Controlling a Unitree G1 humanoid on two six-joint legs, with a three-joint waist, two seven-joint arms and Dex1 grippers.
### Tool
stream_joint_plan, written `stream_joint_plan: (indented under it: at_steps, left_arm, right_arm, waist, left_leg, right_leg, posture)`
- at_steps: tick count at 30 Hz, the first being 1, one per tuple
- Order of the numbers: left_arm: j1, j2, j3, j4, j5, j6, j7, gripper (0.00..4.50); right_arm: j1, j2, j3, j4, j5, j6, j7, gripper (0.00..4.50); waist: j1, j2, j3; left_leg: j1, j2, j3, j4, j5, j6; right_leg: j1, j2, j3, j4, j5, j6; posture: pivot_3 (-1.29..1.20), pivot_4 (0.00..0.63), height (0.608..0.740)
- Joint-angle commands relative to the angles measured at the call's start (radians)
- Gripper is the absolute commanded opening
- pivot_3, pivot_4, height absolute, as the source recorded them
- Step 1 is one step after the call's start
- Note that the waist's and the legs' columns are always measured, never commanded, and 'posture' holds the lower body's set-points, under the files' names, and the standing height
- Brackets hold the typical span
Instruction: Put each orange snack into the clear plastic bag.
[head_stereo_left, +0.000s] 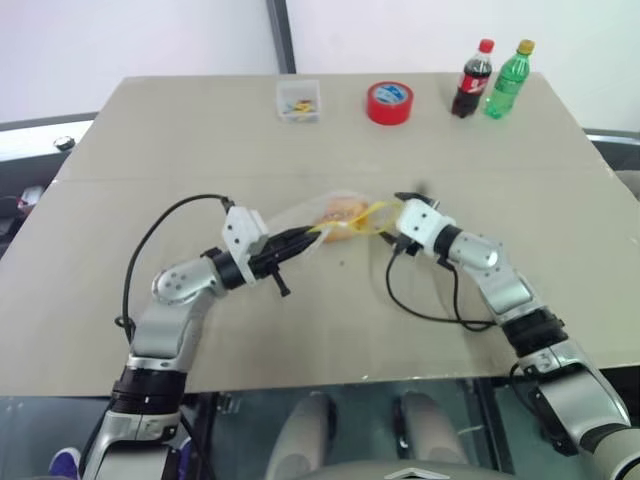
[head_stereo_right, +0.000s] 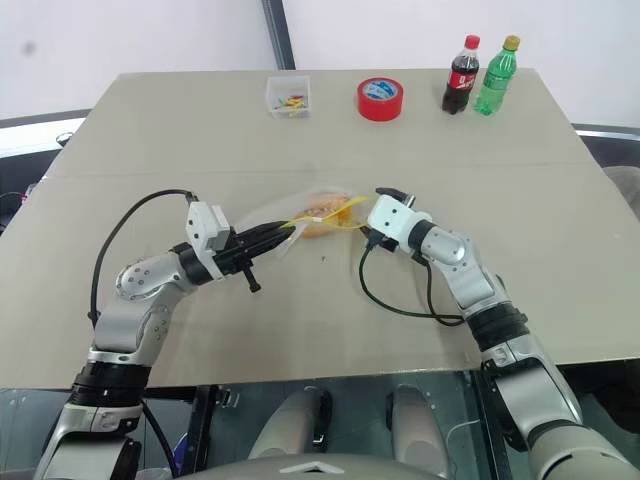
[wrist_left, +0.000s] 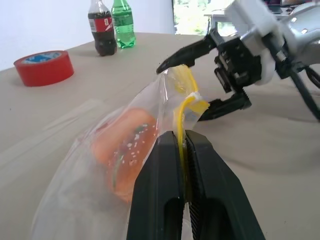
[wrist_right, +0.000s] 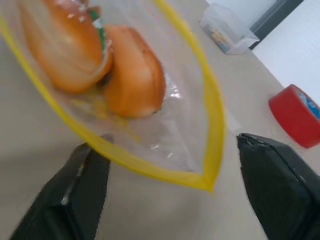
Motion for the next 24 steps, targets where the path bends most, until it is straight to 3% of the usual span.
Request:
stream_joint_plan:
  at_steps: [1,2,5,7,17,21,24]
  left_arm:
    - [0.011,0.009,0.031,-0.065,-0.022,0.005,0.012,0.0]
    - [0.012,0.009,0.032,-0.069,-0.022,0.005,0.013,0.0]
    - [0.013,0.003,0.038,-0.075,-0.026,0.002,0.015,0.0]
    - [0.012,0.001,0.038,-0.076,-0.03,0.001,0.013,0.0]
    - [-0.2,-0.065,0.029,0.056,0.004,0.016,0.094,0.0]
    - [-0.414,-0.112,0.012,0.319,0.122,-0.135,0.167,0.0]
    - [-0.489,-0.121,0.0,0.435,0.155,-0.27,0.138,0.0]
  right_arm:
    - [-0.033,0.001,-0.029,-0.003,0.023,-0.054,0.011,2.29]
    - [-0.033,-0.002,-0.032,0.0,0.023,-0.058,0.012,2.05]
    - [-0.034,-0.011,-0.054,0.01,0.024,-0.068,0.0,0.62]
    - [-0.034,-0.02,-0.068,0.015,0.025,-0.074,-0.003,0.07]
    - [-0.077,-0.141,-0.215,-0.089,0.0,0.01,-0.117,0.07]
    - [-0.109,-0.234,-0.29,-0.109,-0.059,0.039,-0.233,0.07]
    - [-0.079,-0.279,-0.327,-0.195,-0.064,0.076,-0.245,0.07]
  waist:
    - [-0.002,0.0,0.0]
    - [-0.002,0.0,0.0]
    - [-0.001,0.0,0.0]
    - [0.0,0.0,0.0]
    - [0.005,0.0,0.0]
    - [0.007,0.0,0.0]
    - [0.007,-0.001,0.0]
  left_leg:
    - [0.0,0.0,0.0,0.0,0.0,0.0]
    - [0.0,0.0,0.0,0.0,0.0,0.0]
    - [0.0,0.0,0.0,0.0,0.0,0.0]
    - [0.0,0.0,0.0,0.0,0.0,0.0]
    - [-0.001,-0.001,-0.001,0.001,0.0,0.0]
    - [-0.001,-0.002,-0.001,0.001,0.001,-0.001]
    - [-0.002,-0.003,0.0,0.001,0.001,-0.002]
  right_leg:
    - [0.0,0.0,0.0,0.0,0.0,0.0]
    - [0.0,0.0,0.0,0.0,0.0,0.0]
    - [0.0,0.0,0.0,0.0,0.0,0.0]
    - [0.0,0.0,0.0,0.0,0.0,0.0]
    - [0.0,0.0,-0.001,0.001,0.0,0.0]
    - [0.0,0.0,-0.002,0.0,0.0,0.0]
    - [0.0,0.0,-0.001,0.0,0.0,0.0]
  posture:
    - [0.0,0.15,0.74]
    - [0.0,0.15,0.74]
    - [0.0,0.15,0.74]
    - [0.0,0.15,0.74]
    - [0.0,0.15,0.74]
    - [0.0,0.15,0.74]
    - [0.0,0.15,0.74]
